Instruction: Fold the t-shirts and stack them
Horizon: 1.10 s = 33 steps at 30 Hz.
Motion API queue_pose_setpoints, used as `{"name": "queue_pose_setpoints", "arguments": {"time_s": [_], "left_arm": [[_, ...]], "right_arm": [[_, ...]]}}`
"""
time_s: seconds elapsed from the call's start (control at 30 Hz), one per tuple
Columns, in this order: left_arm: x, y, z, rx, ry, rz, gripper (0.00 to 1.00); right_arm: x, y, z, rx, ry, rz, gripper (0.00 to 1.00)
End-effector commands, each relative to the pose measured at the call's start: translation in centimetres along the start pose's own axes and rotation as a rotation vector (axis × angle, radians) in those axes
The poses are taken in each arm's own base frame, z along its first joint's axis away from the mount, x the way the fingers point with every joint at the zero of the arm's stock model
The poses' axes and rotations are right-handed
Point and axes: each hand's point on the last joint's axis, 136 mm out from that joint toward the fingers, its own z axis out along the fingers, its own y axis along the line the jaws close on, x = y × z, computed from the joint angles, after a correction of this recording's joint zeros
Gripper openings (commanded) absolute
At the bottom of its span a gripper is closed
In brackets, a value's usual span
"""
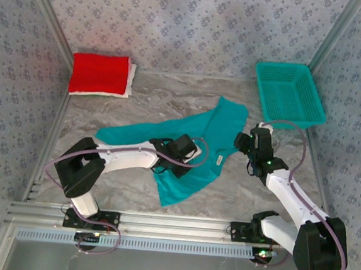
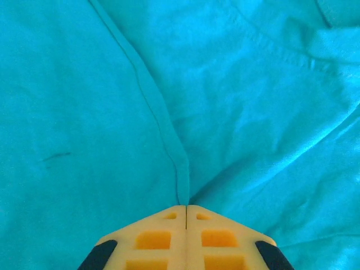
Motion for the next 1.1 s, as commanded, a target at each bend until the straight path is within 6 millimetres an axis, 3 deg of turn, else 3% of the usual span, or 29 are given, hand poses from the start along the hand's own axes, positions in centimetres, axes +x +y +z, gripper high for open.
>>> {"name": "queue_pose_setpoints", "arguments": {"time_s": [0.0,0.17,0.33,0.5,0.63,0.67,0.73,0.8,0.83,0.87,0.9,1.0,1.07], "left_arm": [[-2.1,1.5,-2.7,-0.029,-0.065,-0.017,0.0],[-3.3,4.2,-4.8,-0.061,-0.122,-0.038,0.0],[-6.3,10.7,-7.7,-0.173,-0.205,-0.041,0.0],[-12.1,21.3,-11.8,-0.305,-0.327,-0.032,0.0],[-13.7,31.5,-10.6,-0.396,-0.284,-0.052,0.0],[-13.8,34.6,-9.4,-0.417,-0.255,-0.078,0.0],[-14.2,40.5,-8.9,-0.495,-0.226,-0.143,0.0],[-14.3,45.9,-9.6,-0.57,-0.224,-0.254,0.0],[-14.3,47.9,-10.4,-0.614,-0.237,-0.309,0.13],[-14.4,49.7,-12.3,-0.675,-0.279,-0.369,0.43],[-14.5,50.4,-14.0,-0.693,-0.331,-0.396,0.55],[-14.7,51.0,-18.8,-0.726,-0.412,-0.47,0.55],[-14.9,50.1,-21.1,-0.686,-0.456,-0.496,0.58]], "right_arm": [[0.0,-0.2,0.2,0.001,-0.002,0.013,0.68],[0.1,-0.3,0.2,0.002,-0.002,0.013,0.68],[0.0,-0.2,0.3,-0.002,-0.01,0.014,0.68],[-0.4,0.2,0.5,-0.012,-0.005,0.011,0.68],[-0.9,0.3,-0.1,-0.018,-0.019,0.013,0.68],[-1.0,0.3,-0.2,-0.019,-0.021,0.014,0.68],[-1.2,0.2,-0.5,-0.017,-0.022,0.017,0.69],[-1.5,0.4,-0.9,-0.023,-0.023,0.02,0.69],[-1.7,0.4,-1.2,-0.024,-0.023,0.02,0.69],[-1.9,0.5,-1.5,-0.028,-0.025,0.019,0.69],[-2.1,0.6,-1.8,-0.031,-0.026,0.016,0.69],[-2.4,0.9,-2.4,-0.037,-0.036,0.002,0.69],[-2.4,1.0,-2.6,-0.036,-0.035,-0.009,0.69]]}}
